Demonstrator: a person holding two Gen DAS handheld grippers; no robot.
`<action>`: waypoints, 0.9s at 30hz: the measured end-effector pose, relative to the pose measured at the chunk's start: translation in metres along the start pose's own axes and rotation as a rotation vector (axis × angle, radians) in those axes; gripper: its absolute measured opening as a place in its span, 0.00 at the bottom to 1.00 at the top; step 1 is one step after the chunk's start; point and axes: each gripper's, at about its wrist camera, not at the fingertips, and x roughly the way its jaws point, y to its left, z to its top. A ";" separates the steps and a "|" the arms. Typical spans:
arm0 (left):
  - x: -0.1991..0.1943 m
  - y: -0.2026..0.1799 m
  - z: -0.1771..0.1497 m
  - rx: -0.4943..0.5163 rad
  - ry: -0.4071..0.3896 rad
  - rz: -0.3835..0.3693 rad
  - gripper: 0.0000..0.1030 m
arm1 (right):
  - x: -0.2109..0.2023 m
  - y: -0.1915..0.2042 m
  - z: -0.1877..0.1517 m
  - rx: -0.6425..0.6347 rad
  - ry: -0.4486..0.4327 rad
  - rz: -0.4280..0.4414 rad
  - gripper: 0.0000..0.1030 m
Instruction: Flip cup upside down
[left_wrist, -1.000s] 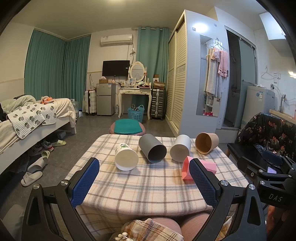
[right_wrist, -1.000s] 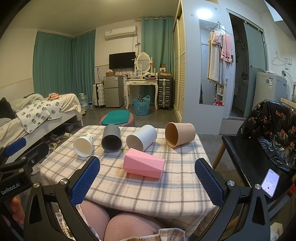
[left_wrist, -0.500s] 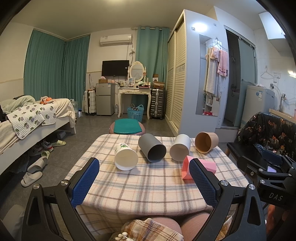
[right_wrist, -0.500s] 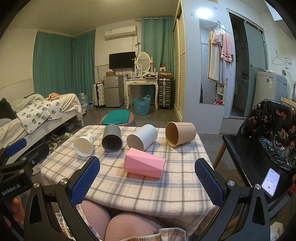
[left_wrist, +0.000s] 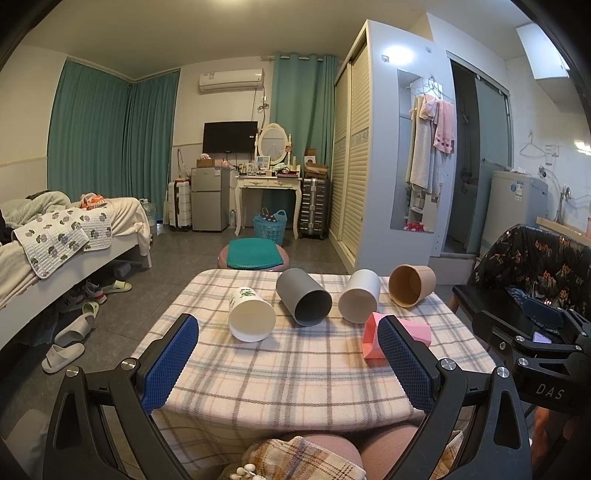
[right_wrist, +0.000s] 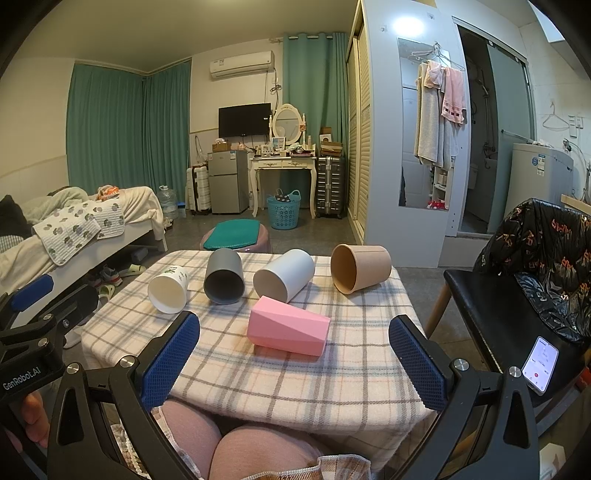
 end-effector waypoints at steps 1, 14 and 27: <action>0.000 0.000 0.000 0.000 0.000 0.000 0.98 | 0.000 0.000 0.001 0.001 0.000 -0.001 1.00; 0.004 -0.005 -0.003 0.004 0.001 -0.008 0.98 | 0.000 0.001 0.000 0.001 0.000 0.000 1.00; 0.021 -0.017 0.008 0.047 0.033 -0.048 0.98 | 0.001 -0.006 0.004 0.024 0.003 -0.010 1.00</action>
